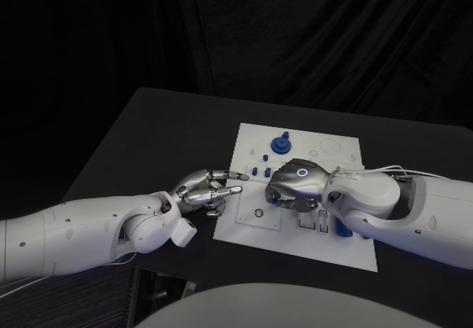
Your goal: Assemble the parts on the task board
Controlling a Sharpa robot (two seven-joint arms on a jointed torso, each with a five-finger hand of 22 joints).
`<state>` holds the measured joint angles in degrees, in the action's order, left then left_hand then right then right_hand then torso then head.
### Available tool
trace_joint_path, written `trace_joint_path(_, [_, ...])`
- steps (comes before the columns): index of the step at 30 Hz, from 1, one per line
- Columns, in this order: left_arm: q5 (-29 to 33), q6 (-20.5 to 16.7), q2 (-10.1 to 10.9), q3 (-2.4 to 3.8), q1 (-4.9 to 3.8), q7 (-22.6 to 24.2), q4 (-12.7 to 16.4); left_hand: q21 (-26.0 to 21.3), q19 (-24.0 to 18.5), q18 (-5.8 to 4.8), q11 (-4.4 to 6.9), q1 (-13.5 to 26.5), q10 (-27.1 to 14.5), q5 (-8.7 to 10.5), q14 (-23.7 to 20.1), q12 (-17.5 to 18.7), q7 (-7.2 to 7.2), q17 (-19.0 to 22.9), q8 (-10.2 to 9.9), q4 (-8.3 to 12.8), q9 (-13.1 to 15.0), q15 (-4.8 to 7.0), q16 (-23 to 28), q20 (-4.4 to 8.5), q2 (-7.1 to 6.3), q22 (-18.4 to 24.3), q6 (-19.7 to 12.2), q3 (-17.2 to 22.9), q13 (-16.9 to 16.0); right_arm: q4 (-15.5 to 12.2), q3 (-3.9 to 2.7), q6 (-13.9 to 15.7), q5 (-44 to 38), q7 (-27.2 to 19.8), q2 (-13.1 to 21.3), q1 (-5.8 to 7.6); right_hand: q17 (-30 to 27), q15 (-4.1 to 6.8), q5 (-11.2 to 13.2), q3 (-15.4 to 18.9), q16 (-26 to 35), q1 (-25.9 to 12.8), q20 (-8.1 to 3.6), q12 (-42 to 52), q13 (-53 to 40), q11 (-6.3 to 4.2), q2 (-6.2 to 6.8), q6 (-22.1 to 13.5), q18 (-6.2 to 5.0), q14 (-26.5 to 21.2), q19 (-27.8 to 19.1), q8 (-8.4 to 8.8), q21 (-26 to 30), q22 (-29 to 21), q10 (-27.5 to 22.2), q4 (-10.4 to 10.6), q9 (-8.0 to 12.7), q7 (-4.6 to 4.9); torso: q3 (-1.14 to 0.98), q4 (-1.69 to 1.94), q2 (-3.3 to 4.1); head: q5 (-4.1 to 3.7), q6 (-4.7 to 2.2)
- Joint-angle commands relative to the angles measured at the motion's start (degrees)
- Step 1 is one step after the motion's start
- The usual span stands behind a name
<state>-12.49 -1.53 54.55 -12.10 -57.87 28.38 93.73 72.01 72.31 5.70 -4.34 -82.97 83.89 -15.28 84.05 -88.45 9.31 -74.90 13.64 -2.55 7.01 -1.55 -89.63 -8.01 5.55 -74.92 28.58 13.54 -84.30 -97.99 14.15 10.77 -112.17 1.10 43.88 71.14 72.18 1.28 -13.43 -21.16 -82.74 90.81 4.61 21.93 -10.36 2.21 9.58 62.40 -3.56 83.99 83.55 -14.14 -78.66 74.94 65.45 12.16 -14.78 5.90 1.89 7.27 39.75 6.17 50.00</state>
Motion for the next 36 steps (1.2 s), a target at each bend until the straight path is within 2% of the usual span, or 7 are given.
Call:
trace_joint_path(1, [-0.2,0.4,-0.2,0.03,0.06,0.2,0.0,0.2,0.0,-0.48,-0.41,0.5,4.3,-0.37,6.0,0.0,0.58,-15.1,0.4,-0.4,-0.1,-0.3,-0.4,-0.22,-0.07,-7.1,0.6,0.1,-4.9,0.1,-0.01,0.5,-0.6,0.8,-0.2,-0.18,0.0,0.38,0.2,0.3,0.3,-0.2,0.03,-0.3,0.0,-0.05,-0.23,0.3,0.66,0.7,-0.4,0.14,0.3,11.2,0.4,-0.2,-0.1,0.1,-0.02,-0.1,0.09,0.0,0.0])
trace_joint_path(16, [-0.2,1.0,-0.7,0.03,0.06,-0.4,-0.4,0.2,0.0,-0.48,-0.45,0.6,4.3,-0.38,6.0,0.0,0.62,-15.1,0.4,-0.6,-0.2,-0.33,-0.4,-0.24,-0.04,-7.1,0.8,0.1,-4.9,0.3,-0.01,-0.3,-0.6,1.0,-0.5,-0.27,-0.3,0.43,0.1,0.3,0.5,-0.1,0.01,-0.5,0.0,-0.08,-0.2,0.4,0.6,0.6,-0.6,0.26,0.6,11.1,0.6,-0.6,-0.2,0.09,0.04,0.02,-0.09,-0.09,0.0])
trace_joint_path(19, [-0.2,1.1,-0.8,0.03,0.06,-0.5,-0.5,0.2,0.0,-0.48,-0.45,0.6,4.3,-0.39,6.0,0.0,0.63,-15.1,0.4,-0.6,-0.2,-0.33,-0.4,-0.25,-0.03,-7.1,0.9,0.1,-4.9,0.3,-0.01,-1.2,-0.6,1.3,-0.6,-0.28,-2.0,-0.17,2.1,0.5,1.4,-1.0,0.34,-1.9,0.1,0.65,0.21,-3.2,0.35,-0.2,-1.4,2.85,1.9,10.7,-0.1,-0.2,0.4,0.93,0.0,0.06,-0.08,-0.19,0.0])
trace_joint_path(20, [-0.2,1.1,-0.8,0.03,0.06,-0.5,-0.5,0.2,0.0,-0.48,-0.45,0.6,4.3,-0.39,6.0,0.0,0.63,-15.1,0.4,-0.6,-0.2,-0.33,-0.4,-0.25,-0.03,-7.1,0.9,0.1,-4.9,0.3,-0.01,-1.6,-0.6,1.5,-0.6,-0.28,-3.0,-0.47,4.1,0.8,1.9,-1.9,0.62,-3.1,0.4,0.94,0.61,-5.1,0.14,-0.6,-2.0,4.11,2.9,10.4,-1.2,0.3,0.8,0.9,-0.01,0.05,-0.09,-0.18,0.0])
trace_joint_path(23, [-0.2,1.2,-0.8,0.03,0.06,-0.6,-0.6,0.3,0.0,-0.5,-0.45,0.5,4.4,-0.4,6.0,-0.1,0.62,-15.1,0.5,-0.6,-0.1,-0.33,-0.4,-0.25,-0.02,-7.1,1.1,0.2,-4.9,0.4,-0.01,-2.4,-0.6,1.8,-0.6,-0.32,-4.4,-1.6,7.6,1.9,2.7,-3.9,1.47,-5.6,1.0,2.3,1.68,-10.0,-0.16,-1.5,-3.0,6.89,4.6,9.9,-4.6,1.5,1.5,-0.37,-0.02,0.04,-0.12,-0.11,0.0])
trace_joint_path(26, [-0.2,1.3,-0.8,0.03,0.06,-0.7,-0.7,0.3,0.0,-0.5,-0.45,0.5,4.4,-0.4,6.0,-0.1,0.62,-15.1,0.5,-0.6,-0.1,-0.33,-0.4,-0.25,-0.02,-7.1,1.1,0.2,-4.9,0.4,-0.01,-2.8,-0.6,1.9,-0.7,-0.35,-5.1,-1.77,9.3,3.4,3.1,-4.9,1.95,-7.0,0.8,3.02,2.04,-13.7,-0.39,-1.9,-3.4,8.74,5.6,9.7,-7.5,1.9,1.7,-1.83,0.04,0.04,-0.1,-0.08,0.0])
trace_joint_path(36, [-0.2,1.5,-0.9,0.03,0.06,-0.9,-0.9,0.3,0.0,-0.5,-0.48,0.6,4.5,-0.36,6.0,-0.2,0.65,-15.1,0.7,-0.8,-0.2,-0.35,-0.4,-0.27,-0.08,-7.2,1.4,0.2,-5.0,0.4,-0.01,-3.6,-0.6,3.4,-0.7,-0.4,-6.6,-1.53,10.0,6.4,3.9,-4.9,1.87,-7.1,-0.9,3.59,1.63,-16.4,-0.8,-2.8,-4.4,9.55,7.7,9.2,-12.2,1.7,1.0,-3.71,0.03,0.03,-0.1,-0.06,0.0])
